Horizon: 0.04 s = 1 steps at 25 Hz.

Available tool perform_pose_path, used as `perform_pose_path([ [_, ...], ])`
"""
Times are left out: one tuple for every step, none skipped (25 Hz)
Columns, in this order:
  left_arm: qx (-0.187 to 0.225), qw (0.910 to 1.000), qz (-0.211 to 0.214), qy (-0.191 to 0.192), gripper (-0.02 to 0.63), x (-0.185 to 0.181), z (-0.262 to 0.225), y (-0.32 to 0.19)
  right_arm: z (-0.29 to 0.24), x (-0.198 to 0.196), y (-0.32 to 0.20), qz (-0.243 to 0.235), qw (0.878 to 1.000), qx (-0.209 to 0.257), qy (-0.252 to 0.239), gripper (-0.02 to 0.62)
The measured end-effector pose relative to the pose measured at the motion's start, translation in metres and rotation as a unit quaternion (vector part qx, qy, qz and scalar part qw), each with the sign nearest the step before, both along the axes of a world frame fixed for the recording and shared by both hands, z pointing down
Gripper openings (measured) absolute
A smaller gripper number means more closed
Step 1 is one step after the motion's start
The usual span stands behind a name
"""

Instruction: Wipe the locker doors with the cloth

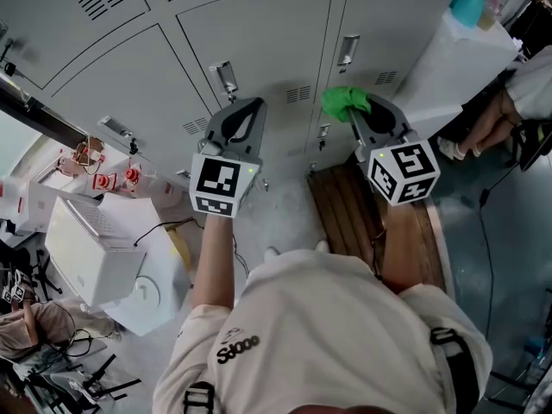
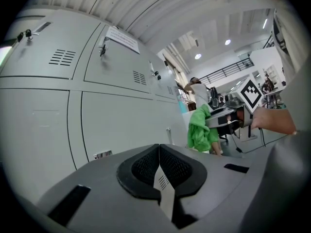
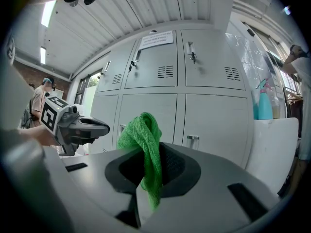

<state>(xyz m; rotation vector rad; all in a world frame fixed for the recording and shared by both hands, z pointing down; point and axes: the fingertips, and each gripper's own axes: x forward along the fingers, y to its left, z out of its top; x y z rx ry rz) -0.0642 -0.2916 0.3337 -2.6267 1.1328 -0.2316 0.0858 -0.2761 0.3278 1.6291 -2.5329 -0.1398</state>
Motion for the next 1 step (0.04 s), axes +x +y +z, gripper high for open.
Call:
perform_pose_path([
  [-0.001, 1.0000, 0.001, 0.000, 0.018, 0.0004, 0.0015, 0.0001, 0.0010, 0.0003, -0.0004, 0.001, 1.000, 0.000, 0.001, 0.046],
])
